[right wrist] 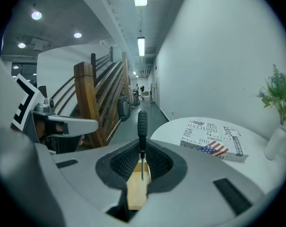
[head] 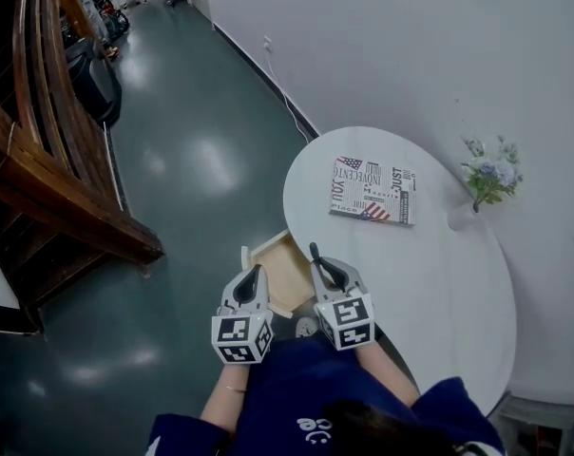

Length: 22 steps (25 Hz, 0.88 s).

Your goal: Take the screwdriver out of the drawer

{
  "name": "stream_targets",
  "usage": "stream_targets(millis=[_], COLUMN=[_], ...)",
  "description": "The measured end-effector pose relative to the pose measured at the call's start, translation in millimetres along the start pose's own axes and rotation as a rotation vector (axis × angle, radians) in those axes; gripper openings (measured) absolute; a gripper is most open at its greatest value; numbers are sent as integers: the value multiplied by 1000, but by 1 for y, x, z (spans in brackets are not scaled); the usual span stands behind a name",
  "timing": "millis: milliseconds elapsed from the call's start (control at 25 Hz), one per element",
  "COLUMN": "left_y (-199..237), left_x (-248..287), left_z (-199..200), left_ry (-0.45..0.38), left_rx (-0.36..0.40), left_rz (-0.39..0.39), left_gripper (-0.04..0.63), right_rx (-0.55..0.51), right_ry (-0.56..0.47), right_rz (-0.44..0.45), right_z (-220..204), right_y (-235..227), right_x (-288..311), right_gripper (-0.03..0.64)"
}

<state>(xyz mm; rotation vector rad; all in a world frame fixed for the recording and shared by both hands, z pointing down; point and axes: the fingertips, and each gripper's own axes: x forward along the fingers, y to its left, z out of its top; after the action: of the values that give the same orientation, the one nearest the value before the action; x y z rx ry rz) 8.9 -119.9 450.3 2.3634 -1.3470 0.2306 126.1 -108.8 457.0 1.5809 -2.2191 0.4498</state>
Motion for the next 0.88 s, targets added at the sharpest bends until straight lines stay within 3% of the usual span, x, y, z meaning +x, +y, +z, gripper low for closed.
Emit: stream_targets(millis=[520, 880], left_y=[-28, -38], left_x=[-13, -24], left_z=[23, 25], left_ry=[-71, -99], left_rx=[115, 142], left_rz=[37, 67], left_gripper=[5, 5], right_rx=[23, 26], right_ry=[-117, -153], right_rz=[-80, -89], right_z=[19, 14], right_y=[-26, -32], right_x=[-40, -58], right_gripper=[48, 48])
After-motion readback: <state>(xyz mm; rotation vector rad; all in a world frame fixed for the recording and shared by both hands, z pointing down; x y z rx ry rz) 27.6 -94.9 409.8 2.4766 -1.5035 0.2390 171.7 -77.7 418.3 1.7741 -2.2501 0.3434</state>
